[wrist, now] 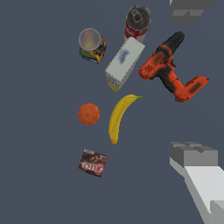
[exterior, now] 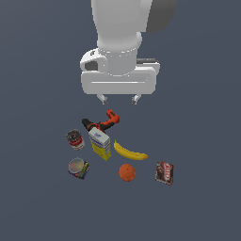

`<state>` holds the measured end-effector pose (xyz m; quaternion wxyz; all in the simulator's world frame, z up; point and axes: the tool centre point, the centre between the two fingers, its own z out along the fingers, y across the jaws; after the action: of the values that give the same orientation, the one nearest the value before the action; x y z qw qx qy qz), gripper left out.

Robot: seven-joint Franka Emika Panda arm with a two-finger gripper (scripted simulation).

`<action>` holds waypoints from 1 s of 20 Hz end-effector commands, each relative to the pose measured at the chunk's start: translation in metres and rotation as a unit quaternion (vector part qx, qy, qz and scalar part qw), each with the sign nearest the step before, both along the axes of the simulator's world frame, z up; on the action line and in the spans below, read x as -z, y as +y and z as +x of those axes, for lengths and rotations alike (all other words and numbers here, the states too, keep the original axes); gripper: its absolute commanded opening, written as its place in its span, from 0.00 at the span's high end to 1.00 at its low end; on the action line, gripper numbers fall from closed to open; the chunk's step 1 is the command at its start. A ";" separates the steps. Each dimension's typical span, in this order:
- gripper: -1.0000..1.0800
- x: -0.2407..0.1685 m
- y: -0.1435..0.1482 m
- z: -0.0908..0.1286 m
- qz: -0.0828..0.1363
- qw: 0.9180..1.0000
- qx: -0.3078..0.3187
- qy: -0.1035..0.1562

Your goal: Pick up a designated object from a clutter of objects.

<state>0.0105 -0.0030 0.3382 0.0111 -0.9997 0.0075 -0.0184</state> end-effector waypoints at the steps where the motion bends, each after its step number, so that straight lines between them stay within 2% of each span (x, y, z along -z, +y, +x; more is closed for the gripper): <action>1: 0.04 0.000 0.000 0.000 0.000 1.000 0.000 0.000; 11: 0.04 -0.008 -0.024 -0.002 0.005 1.000 0.017 -0.008; 20: 0.04 -0.005 -0.023 0.000 0.004 1.000 0.011 -0.008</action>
<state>0.0096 -0.0265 0.3451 0.0151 -0.9993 0.0213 -0.0267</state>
